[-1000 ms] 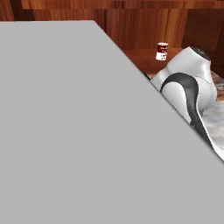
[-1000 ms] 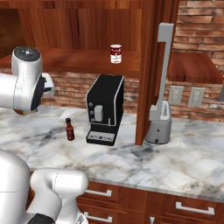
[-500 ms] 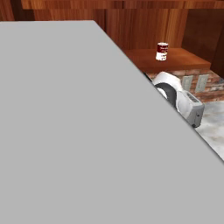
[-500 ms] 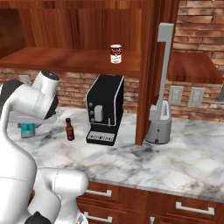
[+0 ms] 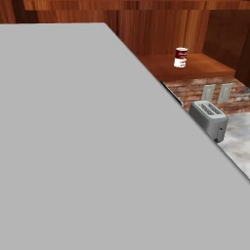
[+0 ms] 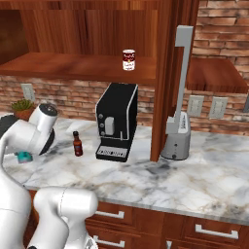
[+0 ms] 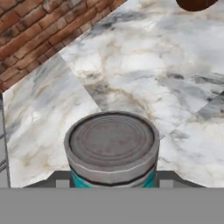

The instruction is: Restock the canned food cabinet by taking the new fresh canned food from the counter and placing it in the cabinet. Then, take the old canned food from the cabinet and place it on the counter.

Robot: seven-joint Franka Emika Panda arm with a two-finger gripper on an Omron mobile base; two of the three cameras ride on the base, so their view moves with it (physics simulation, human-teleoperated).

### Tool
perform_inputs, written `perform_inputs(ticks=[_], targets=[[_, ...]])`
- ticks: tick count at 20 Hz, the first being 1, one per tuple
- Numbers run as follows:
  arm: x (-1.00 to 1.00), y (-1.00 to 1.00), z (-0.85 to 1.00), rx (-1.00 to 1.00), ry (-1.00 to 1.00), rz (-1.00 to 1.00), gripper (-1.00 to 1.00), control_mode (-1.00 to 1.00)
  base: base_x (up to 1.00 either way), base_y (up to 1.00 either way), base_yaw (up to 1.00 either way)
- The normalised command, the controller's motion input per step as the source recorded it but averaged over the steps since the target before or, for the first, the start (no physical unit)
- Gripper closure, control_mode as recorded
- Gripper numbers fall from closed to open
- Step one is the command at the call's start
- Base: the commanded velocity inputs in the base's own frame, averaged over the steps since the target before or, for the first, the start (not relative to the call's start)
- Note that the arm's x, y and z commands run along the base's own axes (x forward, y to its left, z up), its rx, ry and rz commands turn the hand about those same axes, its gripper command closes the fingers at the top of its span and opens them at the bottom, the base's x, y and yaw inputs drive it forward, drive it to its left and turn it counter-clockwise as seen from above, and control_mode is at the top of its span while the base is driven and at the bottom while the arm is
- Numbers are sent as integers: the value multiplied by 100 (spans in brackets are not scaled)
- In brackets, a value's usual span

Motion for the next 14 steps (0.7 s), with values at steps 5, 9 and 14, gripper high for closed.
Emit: perform_inputs(ticks=[5, 9, 14], targets=[[40, 35, -31, -2, -17, 0, 100, -100, 0, 0, 0], [46, 28, -43, 0, -12, 0, 100, -100, 0, 0, 0], [57, 5, -57, 0, -10, 0, 100, -100, 0, 0, 0]])
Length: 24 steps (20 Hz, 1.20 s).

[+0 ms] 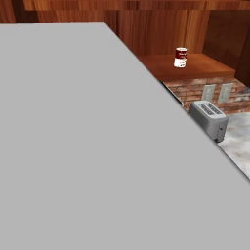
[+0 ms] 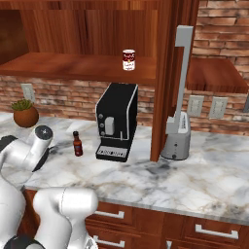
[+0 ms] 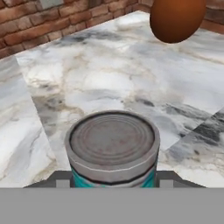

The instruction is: Restock the canned food cabinet by taking the new fresh canned food from the counter and placing it in the cabinet. Then, take the old canned food from the cabinet and place it on the counter.

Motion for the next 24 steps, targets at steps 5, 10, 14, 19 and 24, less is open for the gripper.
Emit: perform_inputs(ticks=[5, 10, 14, 19, 24], targets=[[62, 12, -53, 0, -8, 0, 100, -100, 0, 0, 0], [51, 14, -36, 0, -3, 0, -100, -100, 0, 0, 0], [23, 0, -6, 0, 0, 0, -100, -100, 0, 0, 0], [3, 0, 4, 0, 0, 0, -100, -100, 0, 0, 0], [0, 1, 78, 0, -2, 0, -100, -100, 0, 0, 0]])
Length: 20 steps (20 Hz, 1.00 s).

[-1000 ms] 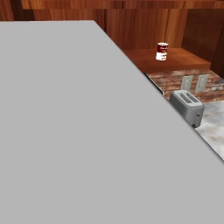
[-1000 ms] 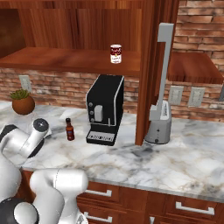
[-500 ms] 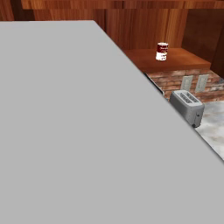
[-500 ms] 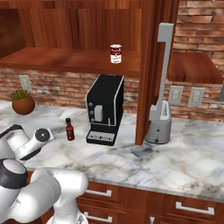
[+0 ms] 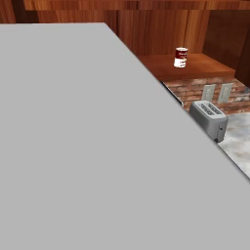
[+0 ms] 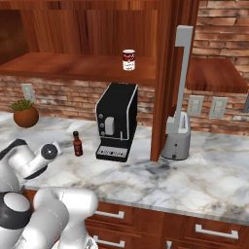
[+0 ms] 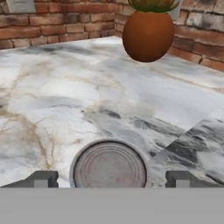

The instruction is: Restock the canned food cabinet by taking the new fresh canned food from the counter and placing it in the cabinet. Then, take the old canned food from the cabinet and place it on the counter.

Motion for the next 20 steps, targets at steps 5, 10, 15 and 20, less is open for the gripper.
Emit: perform_inputs(ticks=[5, 10, 15, 20], targets=[[0, 18, 100, 0, -7, 0, -100, -100, 0, 0, 0], [-24, 14, 100, 0, -6, 0, -100, -100, 0, 0, 0], [-86, -16, 100, 0, -1, -1, -100, -100, 0, 0, 0], [-100, -76, 100, 0, -1, -7, -100, -100, 0, 0, 0]])
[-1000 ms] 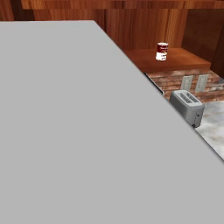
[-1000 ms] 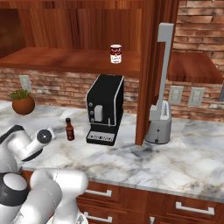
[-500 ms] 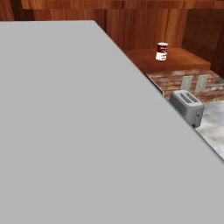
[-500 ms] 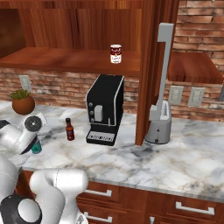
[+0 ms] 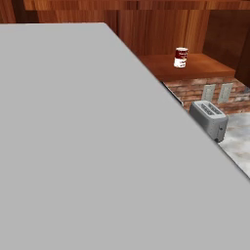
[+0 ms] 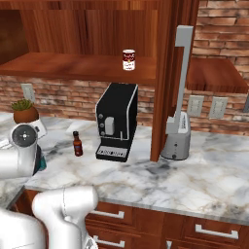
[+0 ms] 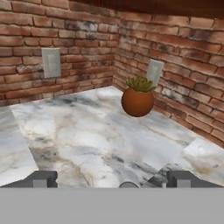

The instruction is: Restock the canned food cabinet by taking the new fresh canned food from the counter and placing it in the cabinet. Then, take the old canned food from the cabinet and place it on the counter.

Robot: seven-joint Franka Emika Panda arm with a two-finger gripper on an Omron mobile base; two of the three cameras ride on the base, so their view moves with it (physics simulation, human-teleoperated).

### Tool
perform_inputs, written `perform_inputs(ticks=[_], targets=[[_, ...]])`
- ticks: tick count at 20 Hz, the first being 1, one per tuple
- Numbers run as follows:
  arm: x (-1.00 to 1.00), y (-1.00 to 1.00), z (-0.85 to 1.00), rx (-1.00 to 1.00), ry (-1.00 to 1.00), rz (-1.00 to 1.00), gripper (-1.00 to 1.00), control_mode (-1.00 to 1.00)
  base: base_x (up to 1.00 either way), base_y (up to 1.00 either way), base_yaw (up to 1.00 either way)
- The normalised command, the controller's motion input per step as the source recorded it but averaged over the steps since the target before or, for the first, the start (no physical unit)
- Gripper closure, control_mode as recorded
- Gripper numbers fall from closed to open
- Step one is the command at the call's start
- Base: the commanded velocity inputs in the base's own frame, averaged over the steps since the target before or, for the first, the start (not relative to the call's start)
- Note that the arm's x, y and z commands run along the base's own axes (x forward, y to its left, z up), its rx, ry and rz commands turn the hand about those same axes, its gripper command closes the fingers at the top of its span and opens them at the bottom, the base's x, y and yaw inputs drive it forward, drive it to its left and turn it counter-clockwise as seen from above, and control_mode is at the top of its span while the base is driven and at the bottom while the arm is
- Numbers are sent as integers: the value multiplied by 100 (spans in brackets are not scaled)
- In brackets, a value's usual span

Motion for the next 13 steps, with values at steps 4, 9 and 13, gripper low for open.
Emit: perform_inputs(ticks=[4, 9, 13], targets=[[-100, -100, 100, 0, -2, -11, -100, -100, 0, 0, 0], [-100, -100, 100, 0, 0, -6, -100, -100, 0, 0, 0], [-79, -87, 63, 16, -23, -6, -100, -100, 0, 0, 0]])
